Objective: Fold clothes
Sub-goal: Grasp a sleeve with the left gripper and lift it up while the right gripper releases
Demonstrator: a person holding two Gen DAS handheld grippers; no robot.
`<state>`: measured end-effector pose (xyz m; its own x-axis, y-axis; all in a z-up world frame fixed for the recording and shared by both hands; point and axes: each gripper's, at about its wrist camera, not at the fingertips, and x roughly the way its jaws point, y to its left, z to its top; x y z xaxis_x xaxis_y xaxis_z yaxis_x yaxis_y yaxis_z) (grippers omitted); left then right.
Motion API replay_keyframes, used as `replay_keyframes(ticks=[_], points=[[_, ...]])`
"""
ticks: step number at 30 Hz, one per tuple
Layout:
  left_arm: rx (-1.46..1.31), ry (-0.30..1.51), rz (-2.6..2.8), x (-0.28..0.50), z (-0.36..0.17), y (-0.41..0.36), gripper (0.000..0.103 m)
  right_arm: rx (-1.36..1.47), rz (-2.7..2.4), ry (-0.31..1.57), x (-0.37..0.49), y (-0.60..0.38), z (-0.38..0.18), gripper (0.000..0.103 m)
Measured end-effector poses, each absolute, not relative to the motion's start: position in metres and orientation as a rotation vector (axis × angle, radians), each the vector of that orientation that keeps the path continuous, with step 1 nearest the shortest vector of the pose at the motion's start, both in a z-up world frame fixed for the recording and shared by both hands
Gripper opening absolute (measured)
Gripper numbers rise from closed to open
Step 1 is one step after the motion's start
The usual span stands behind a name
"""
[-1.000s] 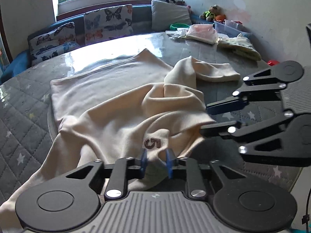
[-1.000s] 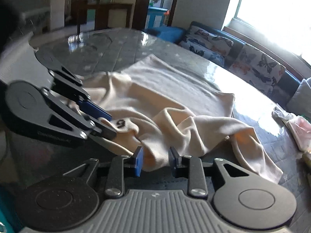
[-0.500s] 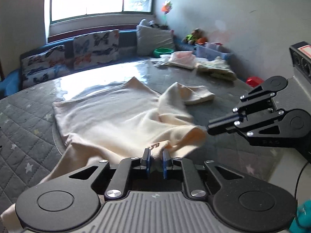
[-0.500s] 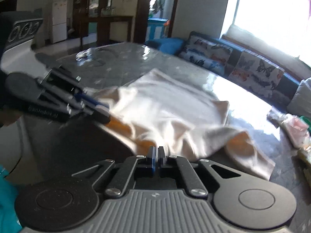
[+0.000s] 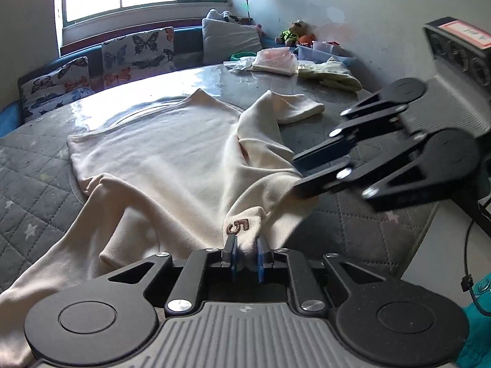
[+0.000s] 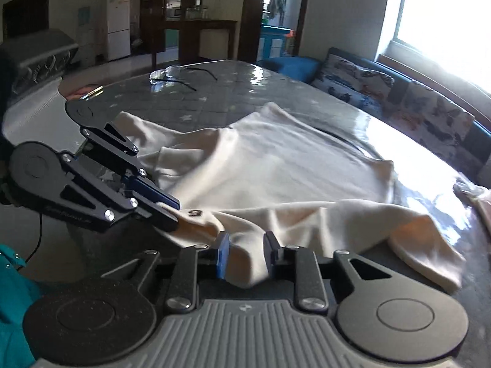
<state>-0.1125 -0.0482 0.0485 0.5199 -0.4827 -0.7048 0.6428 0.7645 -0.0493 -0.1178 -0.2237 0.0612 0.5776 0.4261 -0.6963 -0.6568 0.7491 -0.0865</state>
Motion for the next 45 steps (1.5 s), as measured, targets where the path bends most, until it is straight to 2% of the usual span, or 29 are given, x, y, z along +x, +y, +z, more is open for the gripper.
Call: replay_keyframes(ticks=[6, 12, 15, 19, 27, 32, 36, 39, 40, 45], points=[[0.237, 0.791, -0.704, -0.116, 0.045, -0.038, 0.017, -0.280, 0.679, 0.833, -0.110, -0.226, 0.037, 0.023], [0.228, 0.724, -0.741, -0.113, 0.070, -0.037, 0.019, -0.150, 0.595, 0.818, -0.100, -0.268, 0.065, 0.023], [0.222, 0.684, -0.764, -0.112, 0.080, -0.047, 0.023, -0.059, 0.464, 0.798, -0.076, -0.300, 0.077, 0.024], [0.217, 0.668, -0.799, -0.103, 0.079, -0.076, 0.025, 0.071, 0.307, 0.780, -0.040, -0.339, 0.088, 0.040], [0.213, 0.735, -0.861, -0.078, 0.054, -0.127, 0.029, 0.466, 0.127, 0.872, 0.039, -0.394, 0.067, 0.040], [0.212, 0.782, -0.872, -0.076, 0.039, -0.132, 0.030, 0.663, 0.024, 0.957, 0.074, -0.412, 0.040, 0.047], [0.201, 0.798, -0.876, -0.076, 0.033, -0.128, 0.031, 0.752, 0.008, 1.000, 0.089, -0.416, 0.023, 0.037], [0.199, 0.797, -0.886, -0.077, 0.032, -0.127, 0.034, 0.736, 0.004, 1.018, 0.095, -0.411, 0.018, 0.011], [0.200, 0.797, -0.888, -0.077, 0.032, -0.127, 0.034, 0.714, 0.002, 1.021, 0.096, -0.408, 0.019, 0.006], [0.201, 0.793, -0.901, -0.078, 0.032, -0.127, 0.036, 0.587, 0.082, 0.904, 0.087, -0.394, 0.054, 0.004]])
